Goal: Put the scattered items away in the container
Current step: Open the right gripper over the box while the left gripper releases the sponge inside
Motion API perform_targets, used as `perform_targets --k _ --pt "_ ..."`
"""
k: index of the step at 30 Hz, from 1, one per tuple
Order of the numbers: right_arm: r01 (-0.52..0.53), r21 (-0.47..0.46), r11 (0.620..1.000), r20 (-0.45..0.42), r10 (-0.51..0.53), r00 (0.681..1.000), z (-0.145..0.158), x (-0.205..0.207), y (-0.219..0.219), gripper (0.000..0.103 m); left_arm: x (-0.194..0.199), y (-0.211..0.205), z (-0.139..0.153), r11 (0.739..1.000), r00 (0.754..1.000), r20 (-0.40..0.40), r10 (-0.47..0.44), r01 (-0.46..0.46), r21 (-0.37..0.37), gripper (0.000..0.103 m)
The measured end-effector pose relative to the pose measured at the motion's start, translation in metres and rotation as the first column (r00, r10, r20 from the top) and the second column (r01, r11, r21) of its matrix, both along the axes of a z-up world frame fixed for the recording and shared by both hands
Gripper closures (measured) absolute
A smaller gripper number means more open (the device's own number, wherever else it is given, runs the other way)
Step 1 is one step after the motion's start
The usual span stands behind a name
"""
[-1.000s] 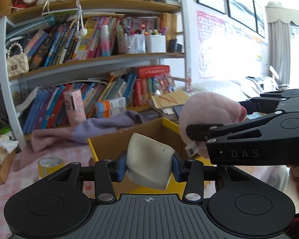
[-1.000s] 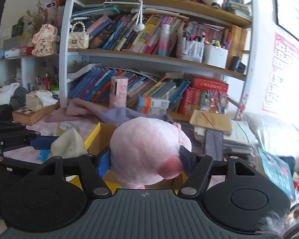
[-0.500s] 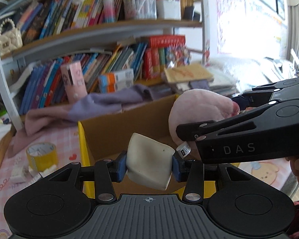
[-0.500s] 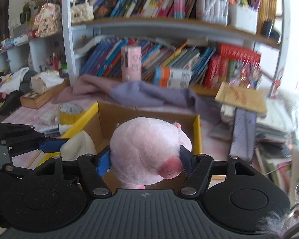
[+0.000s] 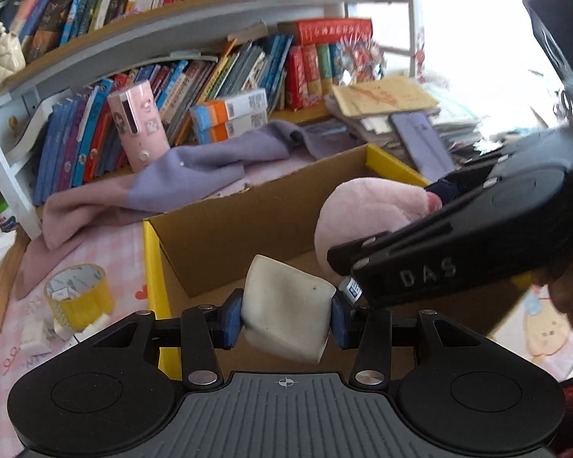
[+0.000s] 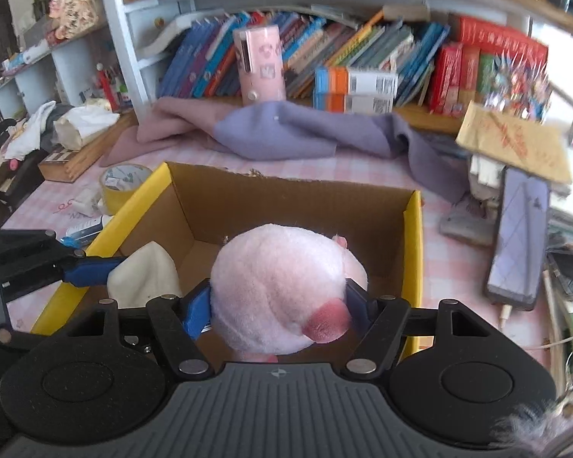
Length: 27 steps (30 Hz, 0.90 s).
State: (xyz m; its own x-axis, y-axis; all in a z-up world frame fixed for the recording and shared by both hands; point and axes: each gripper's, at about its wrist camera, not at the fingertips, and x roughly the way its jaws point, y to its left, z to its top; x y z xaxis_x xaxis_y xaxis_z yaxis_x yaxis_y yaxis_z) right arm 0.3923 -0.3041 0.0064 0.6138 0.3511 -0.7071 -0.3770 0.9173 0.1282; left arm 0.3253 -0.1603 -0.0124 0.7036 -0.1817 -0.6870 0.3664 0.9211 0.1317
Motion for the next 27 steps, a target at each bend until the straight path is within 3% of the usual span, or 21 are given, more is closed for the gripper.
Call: perform_targets --k 7,8,10,13,19,27 --pt "0.023 0.007 1.0 -0.063 -0.022 0.998 -0.013 0.026 0.0 0.032 0.016 0.0 -0.018 0.995 0.994 -0.054 0.099 -0.097 0.03 0.051" --pt "0.025 0.008 1.0 -0.052 -0.025 0.998 -0.012 0.027 0.001 0.03 0.016 0.0 -0.019 0.994 0.993 -0.051 0.106 -0.104 0.036 0.05" --pt "0.036 0.012 0.999 -0.017 -0.036 0.999 -0.009 0.025 0.0 0.029 0.014 0.002 -0.017 0.992 0.992 -0.028 0.119 -0.118 0.038 0.035" --pt "0.049 0.04 0.998 0.076 -0.052 0.996 0.003 0.017 -0.004 0.019 0.006 0.005 -0.007 0.991 0.991 0.025 0.131 -0.131 0.008 0.029" --pt "0.005 0.051 0.999 0.187 -0.014 0.982 0.024 -0.011 -0.001 0.018 -0.013 0.014 0.013 0.985 0.982 0.089 0.166 -0.162 -0.058 0.022" --pt "0.024 0.053 0.998 0.212 -0.035 0.977 0.033 -0.052 0.006 0.013 -0.052 0.025 0.03 0.986 0.972 0.169 0.164 -0.154 -0.069 0.02"
